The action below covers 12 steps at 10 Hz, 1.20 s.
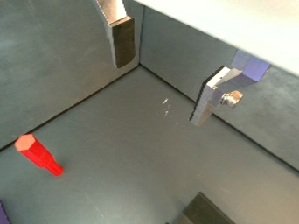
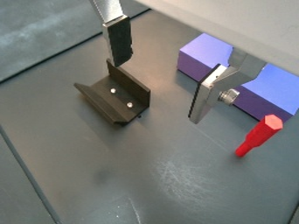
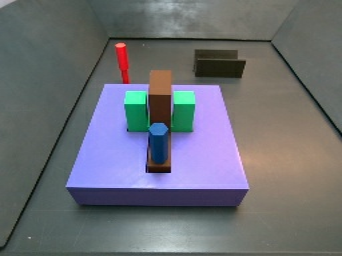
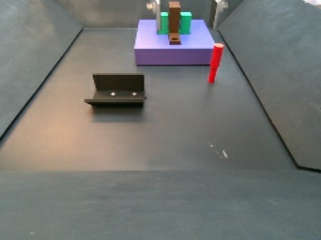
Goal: Pick up the red object. Move up. Move to above the board. Insert the red object.
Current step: Pick up the red object.
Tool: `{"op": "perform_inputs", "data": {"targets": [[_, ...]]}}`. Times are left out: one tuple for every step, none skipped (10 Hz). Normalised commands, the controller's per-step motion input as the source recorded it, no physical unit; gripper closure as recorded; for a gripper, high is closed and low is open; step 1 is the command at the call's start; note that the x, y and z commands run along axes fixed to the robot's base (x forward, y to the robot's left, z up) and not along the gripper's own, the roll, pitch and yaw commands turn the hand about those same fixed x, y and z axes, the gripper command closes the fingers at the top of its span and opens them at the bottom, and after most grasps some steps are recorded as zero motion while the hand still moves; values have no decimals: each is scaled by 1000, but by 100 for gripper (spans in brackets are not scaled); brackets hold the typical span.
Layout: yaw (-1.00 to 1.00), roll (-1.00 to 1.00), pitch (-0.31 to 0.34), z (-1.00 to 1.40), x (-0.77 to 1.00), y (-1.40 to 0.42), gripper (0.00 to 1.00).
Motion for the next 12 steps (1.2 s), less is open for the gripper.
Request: {"op": "perform_inputs", "data": {"targets": [[0,0,-91,-134,-43,-297,0],[0,207,-107,-140,-426,-814,0],[0,307,-27,-114,-449,-857,0],[0,329,-29,-169,-423,-849,0],[-49,284,-51,-243,-426,-831,0],[-151,187,-90,-529,-369,-780,0],[-220,166,-127,-680,-303,-769,0],[-294,53,-160,-729,-406,-580,0],[-351,0,-167,-477,-523,-369,0],[-454,0,-134,-80,-577,-137,0],[-437,0,-161,-57,-631,-9,0],[-263,3,-209,-26,-771,-71,0]]}}
